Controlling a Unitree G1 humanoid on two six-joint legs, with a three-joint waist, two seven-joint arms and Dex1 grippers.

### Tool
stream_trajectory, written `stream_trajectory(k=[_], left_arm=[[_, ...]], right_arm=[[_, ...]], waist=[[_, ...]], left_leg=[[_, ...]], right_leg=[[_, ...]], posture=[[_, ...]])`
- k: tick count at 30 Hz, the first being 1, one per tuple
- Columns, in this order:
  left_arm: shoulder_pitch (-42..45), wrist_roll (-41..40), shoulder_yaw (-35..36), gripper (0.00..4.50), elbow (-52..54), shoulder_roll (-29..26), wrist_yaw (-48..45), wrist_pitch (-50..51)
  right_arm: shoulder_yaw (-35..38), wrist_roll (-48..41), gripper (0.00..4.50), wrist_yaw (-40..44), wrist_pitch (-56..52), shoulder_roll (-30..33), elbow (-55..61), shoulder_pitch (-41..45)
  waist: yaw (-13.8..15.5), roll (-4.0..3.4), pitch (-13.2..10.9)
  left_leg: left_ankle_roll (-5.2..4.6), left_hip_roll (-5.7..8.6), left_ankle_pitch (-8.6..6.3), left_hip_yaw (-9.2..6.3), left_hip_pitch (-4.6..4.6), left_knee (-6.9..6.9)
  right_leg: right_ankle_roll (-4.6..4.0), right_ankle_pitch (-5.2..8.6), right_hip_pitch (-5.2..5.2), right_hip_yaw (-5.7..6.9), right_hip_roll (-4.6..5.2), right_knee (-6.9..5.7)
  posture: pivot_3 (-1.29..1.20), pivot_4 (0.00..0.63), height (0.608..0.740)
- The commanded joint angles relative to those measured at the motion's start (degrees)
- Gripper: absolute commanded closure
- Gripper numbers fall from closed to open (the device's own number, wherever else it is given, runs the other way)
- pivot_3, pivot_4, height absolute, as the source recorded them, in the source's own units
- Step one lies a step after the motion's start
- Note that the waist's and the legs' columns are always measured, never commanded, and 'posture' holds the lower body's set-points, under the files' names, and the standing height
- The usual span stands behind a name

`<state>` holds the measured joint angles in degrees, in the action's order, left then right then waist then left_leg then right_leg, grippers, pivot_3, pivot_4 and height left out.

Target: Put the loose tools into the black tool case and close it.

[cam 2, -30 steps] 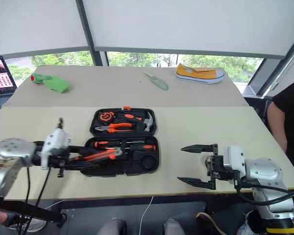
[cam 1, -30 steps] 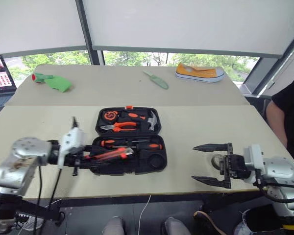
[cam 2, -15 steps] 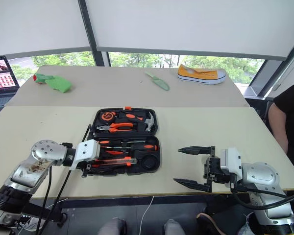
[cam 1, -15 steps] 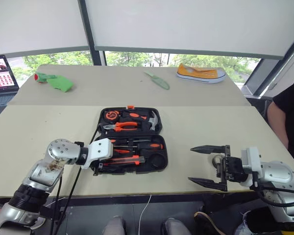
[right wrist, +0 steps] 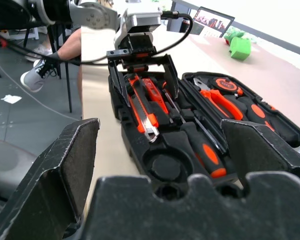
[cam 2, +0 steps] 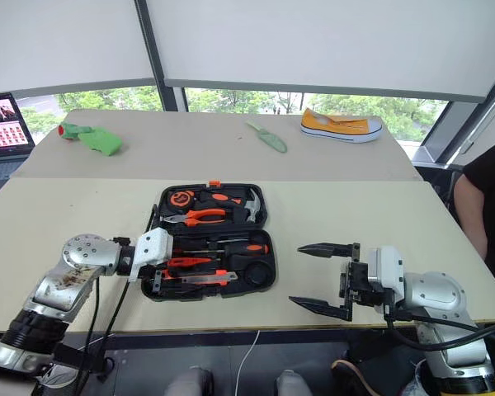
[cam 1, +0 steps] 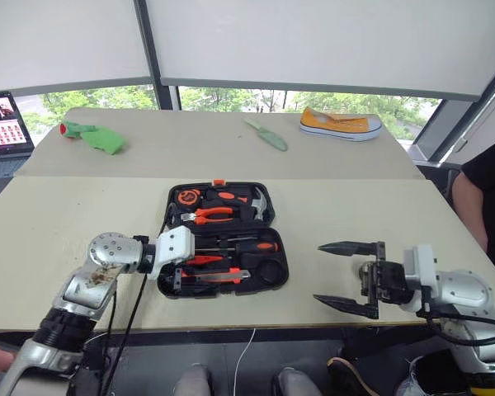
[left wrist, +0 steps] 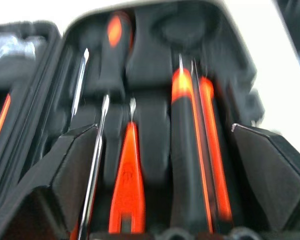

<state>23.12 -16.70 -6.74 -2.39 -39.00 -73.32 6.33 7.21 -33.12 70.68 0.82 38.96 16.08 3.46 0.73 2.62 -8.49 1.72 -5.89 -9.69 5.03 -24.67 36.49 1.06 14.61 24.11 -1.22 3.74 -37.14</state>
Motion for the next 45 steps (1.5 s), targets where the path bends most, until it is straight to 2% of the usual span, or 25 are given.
stream_trajectory(k=[1,2,3,4,14,23,28,31,36,39,42,43,45], left_arm=[[2.61,-7.74,5.91,0.03,-2.19,-0.12,-3.33,1.44],[2.69,-7.97,6.32,0.03,-2.65,0.04,-3.32,0.92],[2.51,-8.18,6.44,0.55,-2.68,0.17,-3.48,0.98],[1.99,-7.63,6.34,0.68,-2.65,0.35,-3.5,-0.05],[-2.57,-2.25,2.85,4.47,-4.37,1.42,-4.01,-7.17],[-4.3,4.04,-1.54,4.47,-7.68,1.0,-3.19,-10.31],[-4.59,7.01,-3.96,4.47,-8.9,0.35,-1.16,-7.03],[-5.23,9.12,-5.9,4.47,-10.4,0.27,0.8,-3.12],[-5.0,5.98,-3.54,4.47,-12.57,2.26,1.45,-3.95],[-4.85,2.99,-0.56,4.47,-12.27,3.18,1.49,-6.11],[-4.91,-2.73,3.8,3.77,-10.22,4.41,0.05,-8.16],[-5.12,-4.96,5.75,3.3,-9.05,4.56,-0.34,-8.62],[-5.79,-7.86,8.62,2.7,-6.98,4.43,-0.64,-9.04]], right_arm=[[0.34,-0.41,0.0,-0.62,-0.01,-0.55,-1.26,1.45],[0.29,-0.28,0.0,-0.7,0.12,-0.76,-1.63,1.64],[0.23,-0.17,0.0,-0.78,0.25,-0.92,-1.84,1.72],[0.14,-0.09,0.0,-1.06,0.34,-1.21,-1.9,1.72],[-0.04,0.51,0.0,-2.21,1.13,-2.69,-2.01,0.13],[0.07,0.31,0.0,-2.09,0.94,-2.39,-2.06,-0.79],[0.0,0.42,0.0,-2.17,0.98,-2.49,-2.26,-1.12],[-0.04,0.5,0.0,-2.41,0.89,-2.59,-2.48,-1.22],[0.44,0.33,0.0,-2.87,0.62,-2.33,-2.14,-1.36],[2.52,-0.29,0.0,-3.69,0.33,-1.55,-1.41,-2.78],[6.44,-1.67,0.0,-5.67,-0.28,-1.06,-0.27,-5.01],[8.45,-2.06,0.0,-6.23,-0.27,-0.76,0.12,-6.44],[11.51,-2.51,0.0,-6.72,-0.36,-0.14,0.74,-9.28]], waist=[[-0.04,0.0,0.0],[-0.1,-0.01,0.0],[-0.16,-0.01,0.0],[-0.15,-0.01,0.0],[0.08,-0.01,0.0],[-0.02,-0.09,0.05],[0.05,-0.36,0.23],[-0.02,-0.66,0.4],[-0.07,-1.15,0.75],[0.01,-1.17,0.76],[0.01,-1.17,0.75],[-0.03,-1.13,0.73],[-0.04,-1.06,0.67]], left_leg=[[0.0,-0.01,0.0,-0.05,0.0,0.03],[0.0,-0.01,0.0,-0.09,0.0,0.04],[0.0,-0.01,0.0,-0.09,0.01,0.05],[0.0,-0.01,0.0,-0.09,0.03,0.05],[0.0,-0.01,0.0,-0.1,0.01,0.09],[0.0,-0.03,0.0,-0.1,0.03,0.11],[0.0,-0.02,0.0,-0.1,0.15,0.11],[0.01,-0.02,-0.01,-0.1,0.56,0.11],[0.02,-0.03,-0.02,-0.08,0.93,0.1],[0.02,-0.02,-0.02,-0.09,0.92,0.1],[0.02,-0.01,-0.02,-0.05,0.85,0.1],[0.02,-0.01,-0.02,-0.05,0.82,0.1],[0.01,-0.02,-0.02,-0.08,0.73,0.1]], right_leg=[[0.0,0.0,-0.02,0.0,-0.03,-0.01],[0.01,0.01,-0.03,0.0,-0.06,-0.02],[0.03,0.02,-0.04,-0.01,-0.06,-0.02],[0.03,0.02,-0.06,-0.01,-0.06,-0.02],[-0.05,-0.03,-0.08,-0.02,-0.07,-0.03],[-0.04,-0.03,-0.1,-0.06,-0.1,-0.03],[0.0,-0.01,-0.24,-0.09,-0.1,-0.02],[0.31,0.21,-0.67,-0.09,-0.1,0.01],[-0.03,0.45,-0.99,-0.16,-0.1,0.03],[-0.03,0.44,-0.98,-0.2,-0.13,0.02],[-0.02,0.43,-0.94,-0.28,-0.13,0.04],[0.0,0.42,-0.92,-0.29,-0.13,0.04],[0.06,0.38,-0.84,-0.29,-0.16,0.03]], posture=[[0.0,0.15,0.74],[0.0,0.15,0.74],[0.0,0.15,0.74],[0.0,0.15,0.74],[0.0,0.15,0.74],[0.0,0.15,0.74],[0.0,0.15,0.74],[0.0,0.15,0.74],[0.0,0.15,0.74],[0.0,0.15,0.74],[0.0,0.15,0.74],[0.0,0.15,0.74],[0.0,0.15,0.74]])
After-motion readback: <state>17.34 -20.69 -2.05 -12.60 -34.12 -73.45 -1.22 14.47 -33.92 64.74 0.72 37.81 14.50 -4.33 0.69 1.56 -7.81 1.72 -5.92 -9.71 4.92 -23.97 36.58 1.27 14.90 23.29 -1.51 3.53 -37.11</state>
